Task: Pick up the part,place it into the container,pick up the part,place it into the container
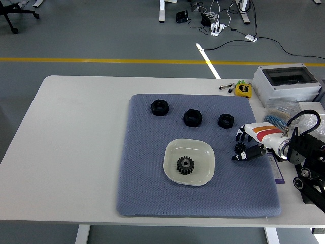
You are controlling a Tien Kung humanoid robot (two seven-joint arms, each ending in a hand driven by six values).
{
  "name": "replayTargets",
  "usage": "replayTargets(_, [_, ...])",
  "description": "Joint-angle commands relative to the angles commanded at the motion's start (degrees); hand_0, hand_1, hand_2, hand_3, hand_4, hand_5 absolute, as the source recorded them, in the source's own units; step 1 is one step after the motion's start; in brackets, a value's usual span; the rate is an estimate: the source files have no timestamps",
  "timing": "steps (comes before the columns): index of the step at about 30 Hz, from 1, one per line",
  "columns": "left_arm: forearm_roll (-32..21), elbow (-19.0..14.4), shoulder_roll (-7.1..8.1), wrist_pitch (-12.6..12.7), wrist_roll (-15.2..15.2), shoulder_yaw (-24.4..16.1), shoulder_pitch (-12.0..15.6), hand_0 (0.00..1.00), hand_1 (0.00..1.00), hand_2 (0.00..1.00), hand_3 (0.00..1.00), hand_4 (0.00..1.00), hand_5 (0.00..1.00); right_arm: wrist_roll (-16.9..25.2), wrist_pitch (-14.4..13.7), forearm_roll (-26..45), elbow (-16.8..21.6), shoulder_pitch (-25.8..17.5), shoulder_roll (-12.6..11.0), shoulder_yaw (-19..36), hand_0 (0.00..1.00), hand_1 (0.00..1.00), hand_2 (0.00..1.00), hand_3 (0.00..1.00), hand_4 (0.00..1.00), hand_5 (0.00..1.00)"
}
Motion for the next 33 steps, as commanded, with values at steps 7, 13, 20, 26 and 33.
replayTargets(7, [0.27,-0.04,0.06,-0.1,0.05,-0.09,-0.05,0.7,0.651,0.674,0.577,0.665,0.626,-0.3,-1.29,0.25,-0.68,0.02,-0.11,0.02,0.272,0.424,0.491,0.518,0.835,0.402])
replayTargets(13, [0.61,-0.05,0.06,-0.19,0.11,-0.24,-0.11,0.699,0.651,0.673,0.577,0.664,0.626,0.02,-1.17,0.62,-1.27,-0.06,-0.12,-0.02,0.247,0.407,0.471,0.509,0.812,0.403])
replayTargets(20, [0.89,-0.05,0.03,-0.22,0.17,-0.47,-0.09,0.7,0.65,0.673,0.578,0.664,0.627,0.47,-0.9,1.27,-1.77,-0.26,-0.21,-0.12,0.231,0.398,0.457,0.503,0.791,0.401])
replayTargets(26, [1.07,-0.06,0.03,-0.28,0.21,-0.57,-0.11,0.7,0.65,0.674,0.578,0.664,0.626,0.78,-1.0,1.67,-1.55,-0.41,-0.36,0.04,0.192,0.372,0.427,0.496,0.777,0.405])
replayTargets(33, [1.23,-0.07,0.08,-0.37,0.22,-0.62,-0.1,0.7,0.65,0.672,0.578,0.665,0.628,1.01,-1.01,1.88,-0.89,-0.58,-0.6,0.43,0.139,0.31,0.394,0.495,0.769,0.389])
